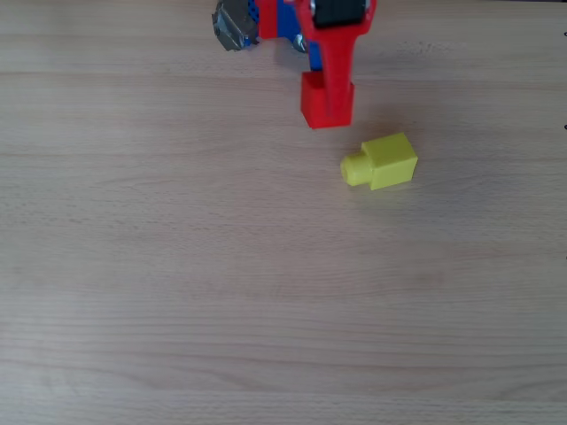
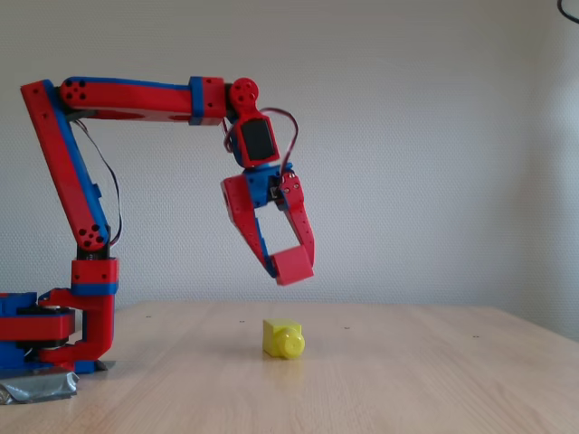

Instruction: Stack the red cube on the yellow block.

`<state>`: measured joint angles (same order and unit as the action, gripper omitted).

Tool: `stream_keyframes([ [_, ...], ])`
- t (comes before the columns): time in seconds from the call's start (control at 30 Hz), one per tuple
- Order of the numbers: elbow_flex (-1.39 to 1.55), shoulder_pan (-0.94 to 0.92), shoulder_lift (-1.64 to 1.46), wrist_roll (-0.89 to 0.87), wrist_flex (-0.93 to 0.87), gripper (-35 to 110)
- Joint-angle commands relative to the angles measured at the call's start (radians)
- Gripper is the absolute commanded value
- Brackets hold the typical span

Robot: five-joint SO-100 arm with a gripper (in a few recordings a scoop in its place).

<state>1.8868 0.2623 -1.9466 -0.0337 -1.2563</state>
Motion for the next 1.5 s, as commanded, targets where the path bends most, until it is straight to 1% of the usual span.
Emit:
stream_keyframes([
  [0.0, -0.06, 0.04, 0.012, -0.028, 0.025, 8],
  [0.23, -0.092, 0.12, 0.127, -0.077, 0.071, 8],
  [0.5, -0.152, 0.206, 0.179, -0.135, 0.067, 7],
  [0.77, -0.127, 0.215, 0.181, -0.13, 0.061, 7],
  [1.1, -0.014, 0.245, 0.189, -0.121, 0.137, 6],
  [1.37, -0.008, 0.262, 0.196, -0.129, 0.144, 6],
  [1.4, -0.011, 0.262, 0.198, -0.126, 0.144, 6],
  [1.47, -0.012, 0.262, 0.201, -0.123, 0.143, 14],
])
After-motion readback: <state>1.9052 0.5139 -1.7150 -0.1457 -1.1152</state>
